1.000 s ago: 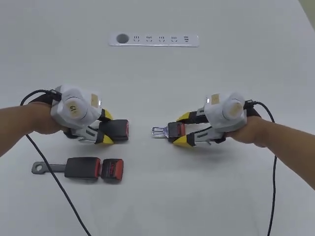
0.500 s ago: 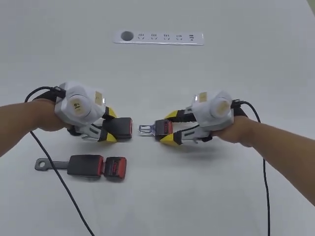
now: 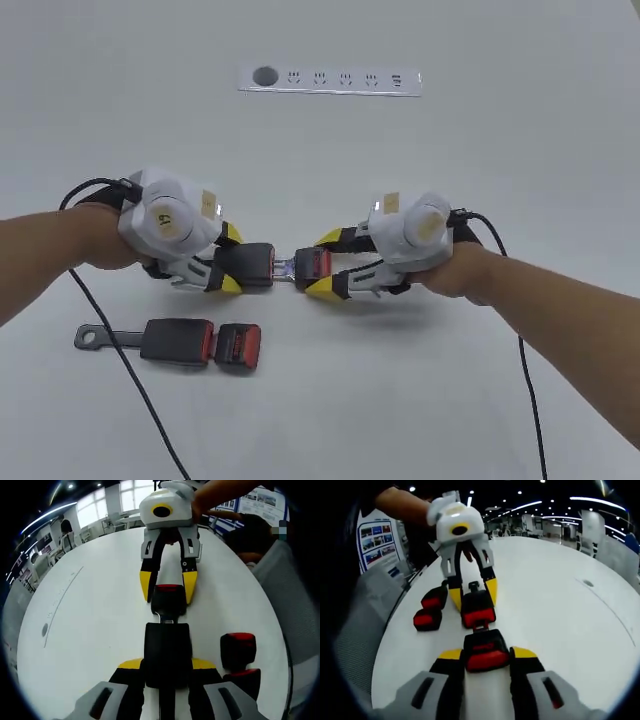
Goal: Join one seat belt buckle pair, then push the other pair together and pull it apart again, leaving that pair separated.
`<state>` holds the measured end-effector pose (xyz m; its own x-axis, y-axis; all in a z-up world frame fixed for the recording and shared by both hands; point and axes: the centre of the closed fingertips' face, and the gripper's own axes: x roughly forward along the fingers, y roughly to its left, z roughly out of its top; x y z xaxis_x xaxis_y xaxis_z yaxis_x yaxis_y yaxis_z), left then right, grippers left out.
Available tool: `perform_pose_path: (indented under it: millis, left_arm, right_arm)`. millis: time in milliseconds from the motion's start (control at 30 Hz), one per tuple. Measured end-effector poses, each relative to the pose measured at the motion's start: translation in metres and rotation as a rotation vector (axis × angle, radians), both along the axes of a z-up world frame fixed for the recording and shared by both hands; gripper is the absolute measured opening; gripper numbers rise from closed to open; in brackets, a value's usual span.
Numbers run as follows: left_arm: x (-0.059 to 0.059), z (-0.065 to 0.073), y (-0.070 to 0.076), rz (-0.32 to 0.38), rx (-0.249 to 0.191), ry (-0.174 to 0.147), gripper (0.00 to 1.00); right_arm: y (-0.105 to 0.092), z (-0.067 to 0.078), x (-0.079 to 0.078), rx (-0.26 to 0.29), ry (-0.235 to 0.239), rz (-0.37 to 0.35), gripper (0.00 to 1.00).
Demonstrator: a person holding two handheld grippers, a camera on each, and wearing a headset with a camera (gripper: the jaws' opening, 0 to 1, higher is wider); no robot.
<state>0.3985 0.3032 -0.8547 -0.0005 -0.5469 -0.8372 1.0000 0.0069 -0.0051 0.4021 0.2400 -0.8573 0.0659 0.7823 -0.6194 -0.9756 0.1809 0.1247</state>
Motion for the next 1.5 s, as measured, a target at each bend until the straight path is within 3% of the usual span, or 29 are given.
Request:
perform_pose_path:
  millis: [67, 467, 600, 1000, 1500]
  left_arm:
    - [0.0, 0.0, 0.0, 0.0, -0.002, 0.0, 0.35]
    - [0.002, -0.002, -0.002, -0.025, 0.027, -0.004, 0.34]
    - [0.001, -0.002, -0.003, -0.036, 0.039, -0.005, 0.34]
    - [0.002, -0.002, -0.002, -0.019, 0.026, 0.002, 0.34]
    - [0.002, -0.003, -0.001, -0.021, 0.044, 0.001, 0.34]
  right_arm:
    - [-0.002, 0.001, 0.0, 0.004, 0.019, 0.001, 0.36]
    - [0.001, 0.0, 0.0, -0.03, 0.019, 0.02, 0.35]
    - [0.012, 0.002, -0.001, -0.026, 0.018, 0.02, 0.35]
    - [0.018, 0.0, -0.001, -0.081, 0.026, -0.039, 0.35]
    - [0.017, -0.002, 0.002, -0.108, 0.025, -0.034, 0.35]
